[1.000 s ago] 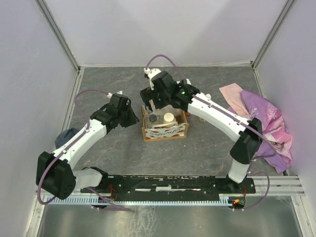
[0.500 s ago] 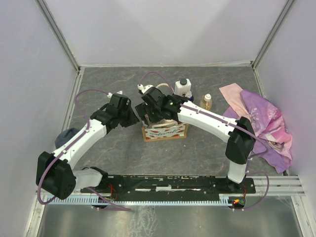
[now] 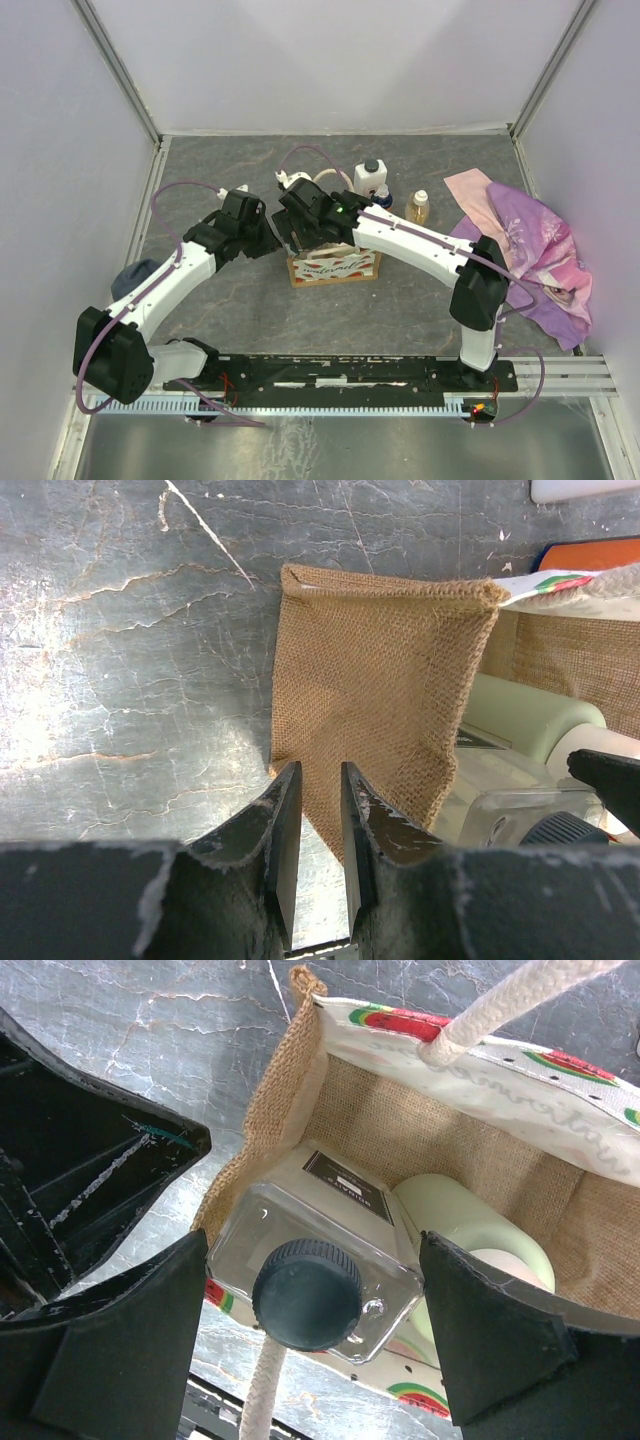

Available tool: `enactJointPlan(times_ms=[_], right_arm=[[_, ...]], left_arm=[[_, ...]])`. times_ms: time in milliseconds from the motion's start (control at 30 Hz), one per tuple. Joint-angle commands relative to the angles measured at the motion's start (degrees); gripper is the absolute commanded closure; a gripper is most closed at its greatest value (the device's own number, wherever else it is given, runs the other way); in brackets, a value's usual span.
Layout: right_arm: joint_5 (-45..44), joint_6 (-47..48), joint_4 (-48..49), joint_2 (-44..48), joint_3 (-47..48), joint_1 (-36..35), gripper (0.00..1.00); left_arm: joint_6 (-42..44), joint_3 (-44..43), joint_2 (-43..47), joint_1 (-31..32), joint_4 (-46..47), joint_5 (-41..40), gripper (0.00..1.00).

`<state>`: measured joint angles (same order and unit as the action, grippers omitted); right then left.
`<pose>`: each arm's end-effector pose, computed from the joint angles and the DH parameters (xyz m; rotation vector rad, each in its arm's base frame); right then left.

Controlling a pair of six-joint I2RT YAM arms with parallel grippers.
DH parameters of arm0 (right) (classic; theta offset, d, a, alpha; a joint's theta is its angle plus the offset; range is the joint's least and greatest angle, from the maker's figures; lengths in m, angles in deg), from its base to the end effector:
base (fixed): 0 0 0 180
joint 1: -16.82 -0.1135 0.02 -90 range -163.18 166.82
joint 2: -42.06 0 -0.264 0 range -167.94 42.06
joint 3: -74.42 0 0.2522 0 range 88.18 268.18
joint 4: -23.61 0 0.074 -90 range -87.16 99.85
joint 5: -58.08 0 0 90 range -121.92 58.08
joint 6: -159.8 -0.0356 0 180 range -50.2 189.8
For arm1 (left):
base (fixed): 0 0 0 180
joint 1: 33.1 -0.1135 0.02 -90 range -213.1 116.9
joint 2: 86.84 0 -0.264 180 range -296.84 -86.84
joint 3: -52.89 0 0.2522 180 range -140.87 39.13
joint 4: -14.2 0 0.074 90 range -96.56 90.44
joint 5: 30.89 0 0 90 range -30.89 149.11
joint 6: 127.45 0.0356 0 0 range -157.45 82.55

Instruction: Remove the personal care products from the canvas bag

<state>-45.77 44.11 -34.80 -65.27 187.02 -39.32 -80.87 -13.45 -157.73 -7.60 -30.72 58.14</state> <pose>0.2382 0.3398 0.3018 -0.5555 2.4242 0.3143 0.2315 -0.1098 0.2596 -0.3975 2.4707 -0.5053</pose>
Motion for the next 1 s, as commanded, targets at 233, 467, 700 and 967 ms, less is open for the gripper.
enactJointPlan(times_ms=[233, 467, 700, 967], right_arm=[[-8.74, 5.89, -5.86, 2.26, 11.51, -0.25, 0.39], [-9.47, 8.0, -7.82, 2.09, 17.42, 0.43, 0.39], [-7.72, 8.42, -8.39, 0.88, 19.45, 1.73, 0.39], [-4.0, 7.03, -8.21, -0.75, 17.03, 2.48, 0.15]], left_arm=[[2.37, -0.04, 1.5, 0.08, 0.9, 0.15, 0.71], [2.28, 0.72, 2.66, 0.04, 0.68, -0.24, 0.7], [2.37, 0.9, 3.28, 0.04, 0.28, -0.55, 0.71], [2.37, 1.17, 3.56, 0.04, 0.12, -0.64, 0.71]])
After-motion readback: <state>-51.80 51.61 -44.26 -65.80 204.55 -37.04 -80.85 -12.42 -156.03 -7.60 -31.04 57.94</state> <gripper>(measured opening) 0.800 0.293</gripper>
